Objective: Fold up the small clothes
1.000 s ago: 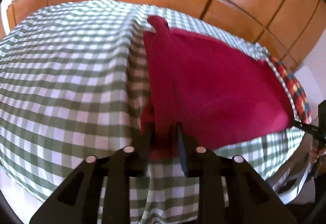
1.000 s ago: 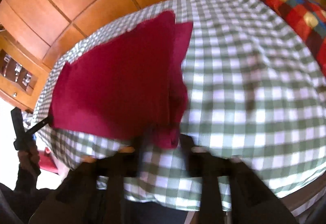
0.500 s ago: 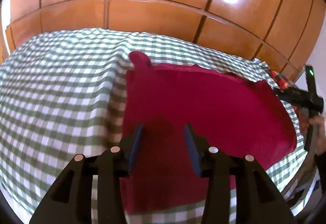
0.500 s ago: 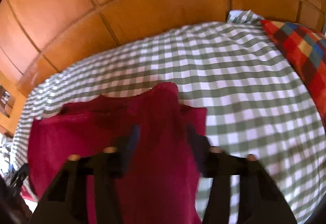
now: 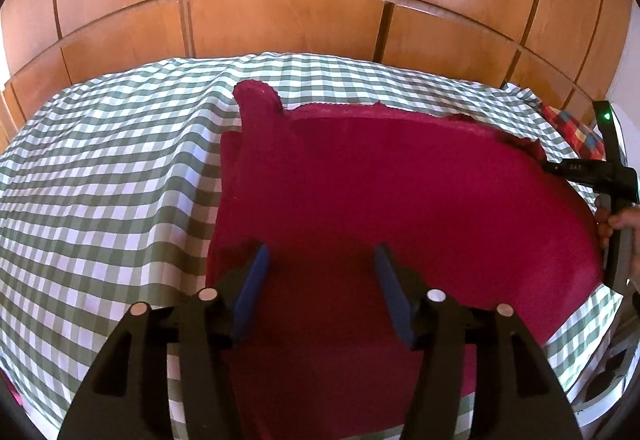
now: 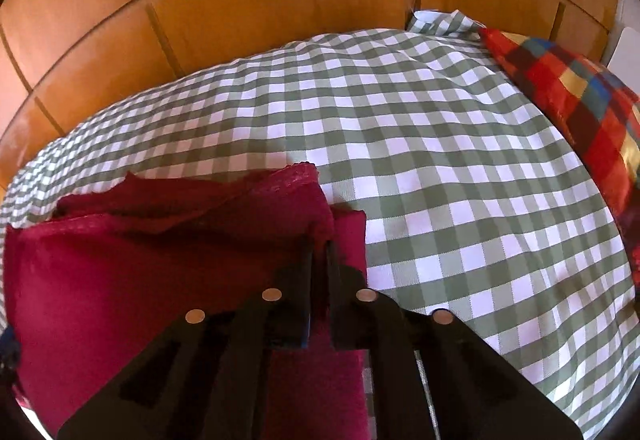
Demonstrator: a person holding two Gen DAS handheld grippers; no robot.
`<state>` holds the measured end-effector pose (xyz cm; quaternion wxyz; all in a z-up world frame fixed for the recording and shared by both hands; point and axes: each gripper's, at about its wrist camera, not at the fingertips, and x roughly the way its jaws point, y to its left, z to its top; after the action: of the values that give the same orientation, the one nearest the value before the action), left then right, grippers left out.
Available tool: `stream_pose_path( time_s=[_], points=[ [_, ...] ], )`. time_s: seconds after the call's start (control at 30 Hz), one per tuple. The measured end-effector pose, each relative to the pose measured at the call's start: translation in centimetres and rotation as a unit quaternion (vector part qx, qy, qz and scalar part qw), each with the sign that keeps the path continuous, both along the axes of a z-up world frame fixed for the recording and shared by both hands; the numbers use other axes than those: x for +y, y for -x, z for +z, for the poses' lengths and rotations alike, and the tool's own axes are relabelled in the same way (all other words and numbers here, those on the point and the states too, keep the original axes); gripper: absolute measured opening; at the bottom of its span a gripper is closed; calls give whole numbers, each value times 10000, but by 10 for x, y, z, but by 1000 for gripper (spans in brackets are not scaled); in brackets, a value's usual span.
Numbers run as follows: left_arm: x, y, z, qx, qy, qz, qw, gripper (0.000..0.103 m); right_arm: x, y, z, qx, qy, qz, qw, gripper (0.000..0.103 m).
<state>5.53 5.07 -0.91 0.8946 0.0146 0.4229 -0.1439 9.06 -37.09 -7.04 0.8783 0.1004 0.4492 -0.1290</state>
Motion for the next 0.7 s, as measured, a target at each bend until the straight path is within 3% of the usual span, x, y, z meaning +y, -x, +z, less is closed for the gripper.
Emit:
stream_pose_path(
  time_s=[0.13,0.17,0.43,0.57,0.7],
  points=[
    [-1,4,4,-85,-44,28,10000,59,-2,8,10,-51,6,-181,9998,41],
    [-1,5,5,-106,-54,37,9999,60,-2,11,14,-94,-12,-210,9997,43],
    [1,11,14,-264,-120,66,9996,63,33,28,42,-496,233,170,9984,43],
    [2,12,17,-340,-161,112,9992,66,52,30,41,-469,452,419,9970,43],
    [3,13,19,-385,-239,107,9989,67,38,19,34,-325,370,203,9986,44]
  ],
)
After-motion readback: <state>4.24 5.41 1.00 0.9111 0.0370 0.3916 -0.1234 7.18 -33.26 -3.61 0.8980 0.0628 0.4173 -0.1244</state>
